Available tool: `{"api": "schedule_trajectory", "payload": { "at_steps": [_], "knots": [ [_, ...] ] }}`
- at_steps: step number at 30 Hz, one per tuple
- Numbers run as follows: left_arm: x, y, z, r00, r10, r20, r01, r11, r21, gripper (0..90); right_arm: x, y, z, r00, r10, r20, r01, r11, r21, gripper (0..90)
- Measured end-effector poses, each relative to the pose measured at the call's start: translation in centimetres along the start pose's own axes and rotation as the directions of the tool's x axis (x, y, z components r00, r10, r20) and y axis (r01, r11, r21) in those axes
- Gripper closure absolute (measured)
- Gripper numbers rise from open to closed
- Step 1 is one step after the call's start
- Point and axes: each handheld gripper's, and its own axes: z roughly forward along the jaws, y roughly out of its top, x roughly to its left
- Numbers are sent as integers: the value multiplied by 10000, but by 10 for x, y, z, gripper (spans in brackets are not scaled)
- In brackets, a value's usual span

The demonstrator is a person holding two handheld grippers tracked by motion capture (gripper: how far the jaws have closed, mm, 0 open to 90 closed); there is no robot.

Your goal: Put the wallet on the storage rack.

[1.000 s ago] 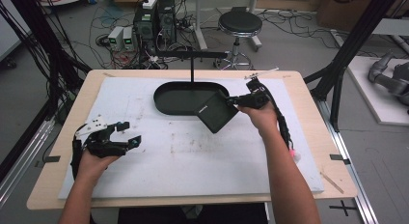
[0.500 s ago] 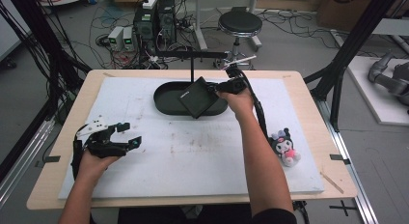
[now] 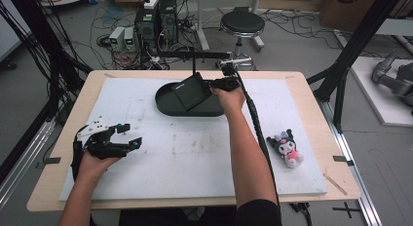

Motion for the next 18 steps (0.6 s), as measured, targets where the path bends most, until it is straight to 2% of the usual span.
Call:
{"api": "schedule_trajectory", "payload": {
  "at_steps": [4,6,10,13,14,17,18],
  "knots": [
    [0,0,-1,10000,30,-15,-30,10000,-1,170,-2,-2,7,9988,53,492,-47,9999,-132,858],
    [1,0,-1,10000,17,-16,-17,10000,-22,170,-4,-3,9,9983,176,549,-168,9997,-157,858],
    [1,1,-1,10000,16,-6,-16,10000,-27,170,-5,-5,13,9958,101,909,-103,9999,20,848],
    [1,1,-1,10000,66,12,-66,10000,-6,170,-5,-7,14,9925,-48,1225,38,10000,85,725],
    [1,1,-1,10000,44,23,-44,10000,2,170,-5,-7,10,9922,36,1242,-22,9999,-108,614],
    [0,1,0,10000,58,65,-59,10000,14,170,-5,-6,7,9895,0,1447,-3,10000,22,567],
    [0,1,0,10000,72,57,-72,10000,5,170,-3,-6,5,9863,-131,1646,107,9998,154,539]
  ]
}}
